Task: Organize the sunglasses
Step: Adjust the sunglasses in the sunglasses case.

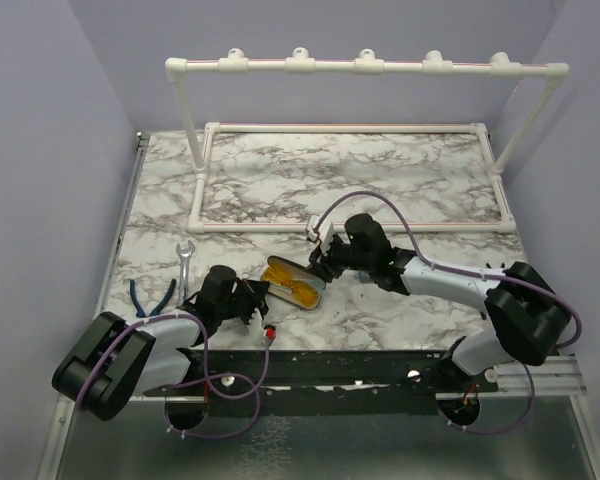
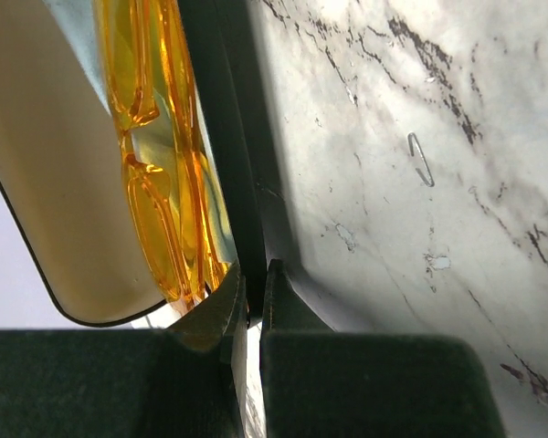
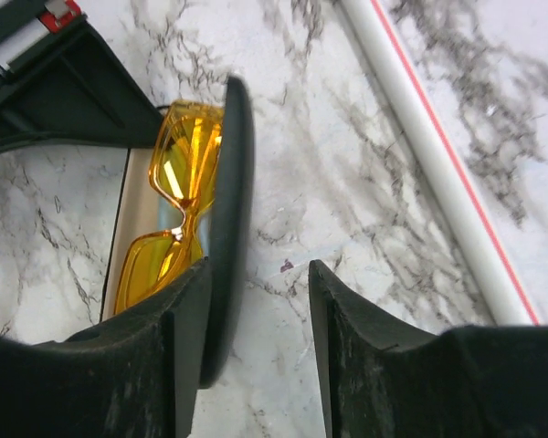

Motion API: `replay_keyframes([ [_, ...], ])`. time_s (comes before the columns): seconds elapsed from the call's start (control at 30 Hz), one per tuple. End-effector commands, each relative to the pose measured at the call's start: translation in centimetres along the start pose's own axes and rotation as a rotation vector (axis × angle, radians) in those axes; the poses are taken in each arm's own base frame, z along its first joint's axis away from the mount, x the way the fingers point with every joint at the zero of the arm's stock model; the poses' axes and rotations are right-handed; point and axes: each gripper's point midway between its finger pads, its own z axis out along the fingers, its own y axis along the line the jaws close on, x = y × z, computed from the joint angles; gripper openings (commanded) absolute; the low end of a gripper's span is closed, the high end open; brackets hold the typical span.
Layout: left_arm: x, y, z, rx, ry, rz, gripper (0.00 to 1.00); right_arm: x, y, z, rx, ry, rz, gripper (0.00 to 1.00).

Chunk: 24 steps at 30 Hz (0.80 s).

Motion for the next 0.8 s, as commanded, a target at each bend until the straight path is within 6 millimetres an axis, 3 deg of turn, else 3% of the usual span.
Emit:
replay_keyframes([
  [0.0,-0.8,-2.3,0.1,0.054,-0.025,-0.032,0.00,-3.8,-0.6,-2.1,0.031,-0.096,-0.076,0.48],
  [0.1,-0.7,-2.1,0.0,0.046,-0.018,-0.024,0.00,-5.8,0.5,-2.6,0.025,-0.161,-0.122,0.48],
  [0.23,-0.5,-1.7,-0.1,0.036,-0.011,-0.001,0.00,-7.8,4.7,-2.1,-0.088,-0.246,-0.184,0.46],
  [0.3,-0.4,-1.5,-0.1,0.032,-0.005,0.003,0.00,-7.9,5.7,-1.3,-0.107,-0.254,-0.165,0.44],
  [0.43,-0.3,-1.5,0.0,0.024,-0.002,0.004,0.00,-5.3,6.1,1.7,-0.096,-0.148,-0.105,0.43],
  [0.53,-0.4,-1.3,0.2,0.013,-0.007,-0.008,0.00,-2.7,5.2,3.4,-0.028,-0.053,-0.082,0.47],
  [0.67,-0.6,-1.6,0.3,0.019,-0.010,-0.016,0.01,-1.1,4.6,3.7,0.033,0.004,-0.098,0.50],
  [0.77,-1.0,-2.8,0.2,0.049,-0.021,0.011,0.09,-0.3,5.2,3.9,0.029,0.042,-0.129,0.50],
])
